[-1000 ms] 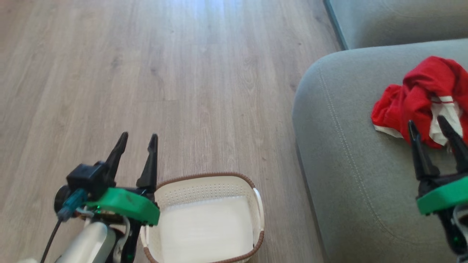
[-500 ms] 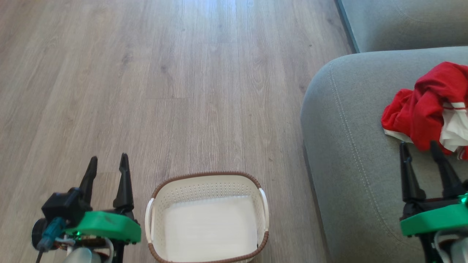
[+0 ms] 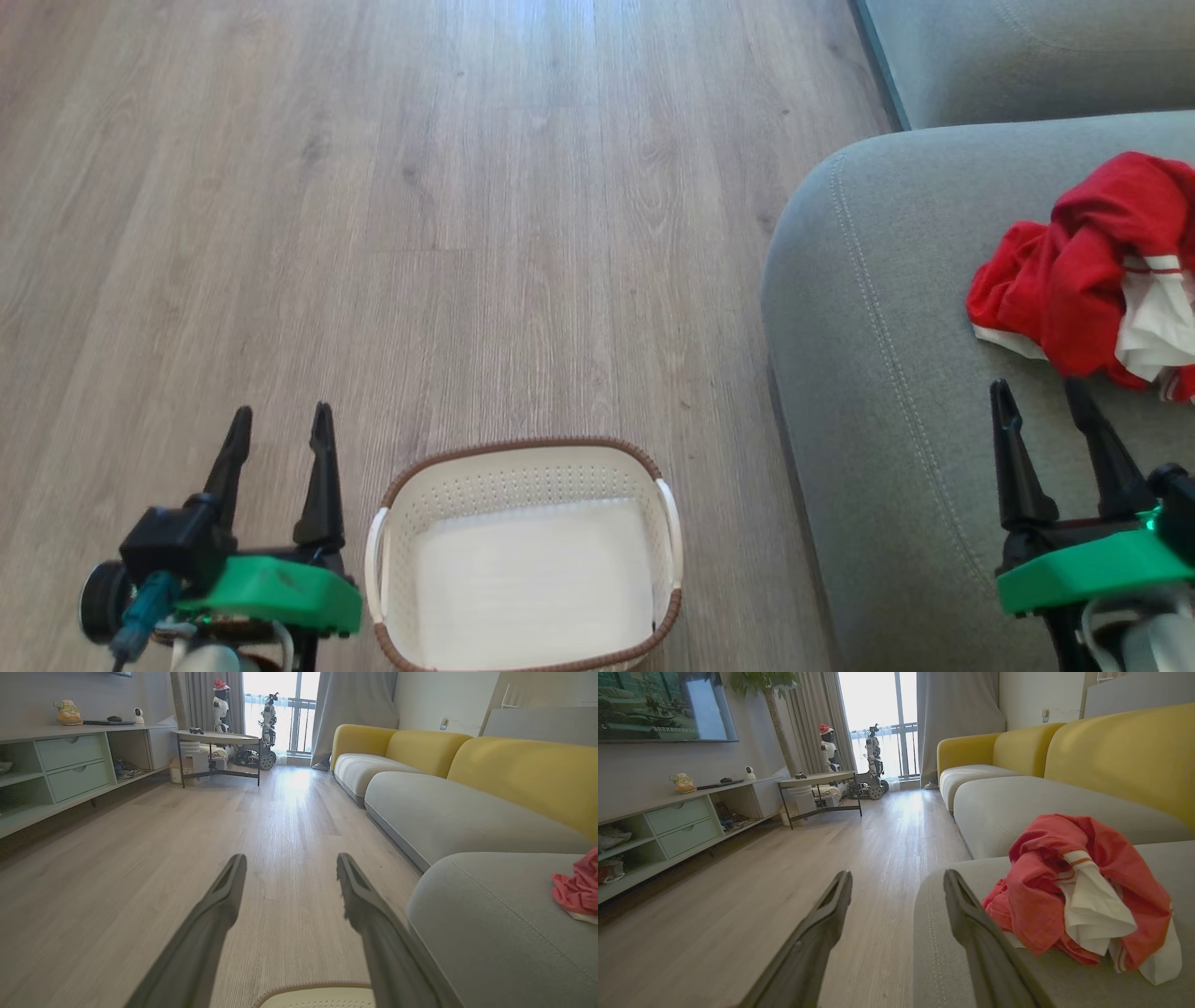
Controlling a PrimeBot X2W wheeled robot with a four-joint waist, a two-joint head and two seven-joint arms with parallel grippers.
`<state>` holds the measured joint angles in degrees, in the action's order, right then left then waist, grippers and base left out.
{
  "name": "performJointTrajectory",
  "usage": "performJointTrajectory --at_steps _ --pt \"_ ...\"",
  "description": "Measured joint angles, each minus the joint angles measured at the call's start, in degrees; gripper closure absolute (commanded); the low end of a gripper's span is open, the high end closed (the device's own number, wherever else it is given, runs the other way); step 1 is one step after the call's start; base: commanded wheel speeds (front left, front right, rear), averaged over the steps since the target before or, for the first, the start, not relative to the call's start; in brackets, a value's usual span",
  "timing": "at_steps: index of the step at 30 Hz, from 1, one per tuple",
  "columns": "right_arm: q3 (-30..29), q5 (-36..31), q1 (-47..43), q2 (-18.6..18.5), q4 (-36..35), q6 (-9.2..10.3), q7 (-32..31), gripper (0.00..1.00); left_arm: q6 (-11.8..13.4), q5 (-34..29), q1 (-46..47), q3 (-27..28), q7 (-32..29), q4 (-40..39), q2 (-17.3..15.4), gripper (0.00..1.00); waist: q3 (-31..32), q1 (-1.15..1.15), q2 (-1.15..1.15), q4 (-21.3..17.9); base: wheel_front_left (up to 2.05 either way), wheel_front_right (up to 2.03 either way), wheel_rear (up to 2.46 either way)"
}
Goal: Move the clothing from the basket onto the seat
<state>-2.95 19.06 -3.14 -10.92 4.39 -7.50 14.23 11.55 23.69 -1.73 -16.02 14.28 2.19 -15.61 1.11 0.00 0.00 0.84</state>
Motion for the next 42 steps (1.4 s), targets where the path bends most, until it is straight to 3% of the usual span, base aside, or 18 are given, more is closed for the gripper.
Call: performJointTrajectory --at_steps 17,18,24,42 --pt "1.23 0.01 0.13 -0.07 0.3 0.0 0.23 0.0 -4.76 -4.36 -1.05 1.53 0.0 2.36 2.5 0.0 -0.27 0.0 0.0 -0.6 0.0 0.0 0.0" --pt "1.26 0.02 0.11 0.01 0.58 -0.01 0.22 1.0 -4.97 -4.34 -1.07 1.51 -0.07 2.7 2.7 1.0 -0.27 0.0 0.0 -0.61 0.0 0.0 0.0" --pt "2.12 0.34 -2.14 0.88 6.2 -0.01 -0.13 1.0 -5.0 -4.02 -3.84 0.44 -0.16 7.86 4.09 1.0 -0.29 0.0 0.0 -0.63 0.0 0.0 0.0" --pt "1.62 10.89 -2.18 1.76 6.98 0.0 -2.94 1.0 -6.72 6.65 -4.04 2.26 -2.88 8.84 5.12 1.0 -0.44 0.0 0.0 -0.65 0.0 0.0 0.0"
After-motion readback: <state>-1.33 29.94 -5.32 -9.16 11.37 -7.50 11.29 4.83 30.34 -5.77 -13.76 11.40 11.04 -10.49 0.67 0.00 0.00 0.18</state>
